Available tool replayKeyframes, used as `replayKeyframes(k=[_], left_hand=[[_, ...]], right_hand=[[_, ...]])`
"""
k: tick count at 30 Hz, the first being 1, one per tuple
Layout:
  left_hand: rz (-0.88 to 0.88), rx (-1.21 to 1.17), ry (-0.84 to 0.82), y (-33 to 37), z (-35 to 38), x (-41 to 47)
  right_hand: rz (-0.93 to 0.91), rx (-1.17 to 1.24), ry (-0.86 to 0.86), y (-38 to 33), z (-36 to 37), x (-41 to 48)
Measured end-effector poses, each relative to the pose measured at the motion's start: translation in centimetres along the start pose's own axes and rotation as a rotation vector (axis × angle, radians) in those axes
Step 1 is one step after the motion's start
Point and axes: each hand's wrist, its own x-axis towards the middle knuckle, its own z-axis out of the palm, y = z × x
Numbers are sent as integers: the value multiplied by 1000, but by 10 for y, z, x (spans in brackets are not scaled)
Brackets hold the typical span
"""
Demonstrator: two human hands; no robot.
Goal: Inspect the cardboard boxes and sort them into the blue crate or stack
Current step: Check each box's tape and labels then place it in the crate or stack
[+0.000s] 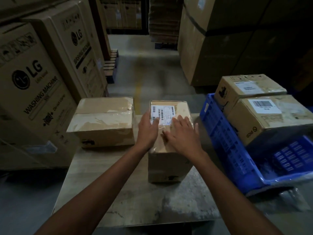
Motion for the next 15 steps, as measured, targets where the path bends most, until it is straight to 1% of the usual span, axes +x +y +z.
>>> replayKeyframes(k=[2,5,8,11,13,15], left_hand=[[-104,-206,-70,6,6,2],[-134,-352,-93,16,17,-1],[-155,-453,-159,28,34,-10],[-94,-397,-183,31,50,-17],[-36,-286,-168,25,59,-18],[-57,-161,-137,14,72,-16]], right_hand=[[-35,104,40,3,0,-4],[-98,160,24,15,-6,-8],[-20,182,-22,29,-18,-7],[68,175,-72,45,-27,-2],[79,205,-75,58,-31,0],[57,257,-83,73,-33,2]])
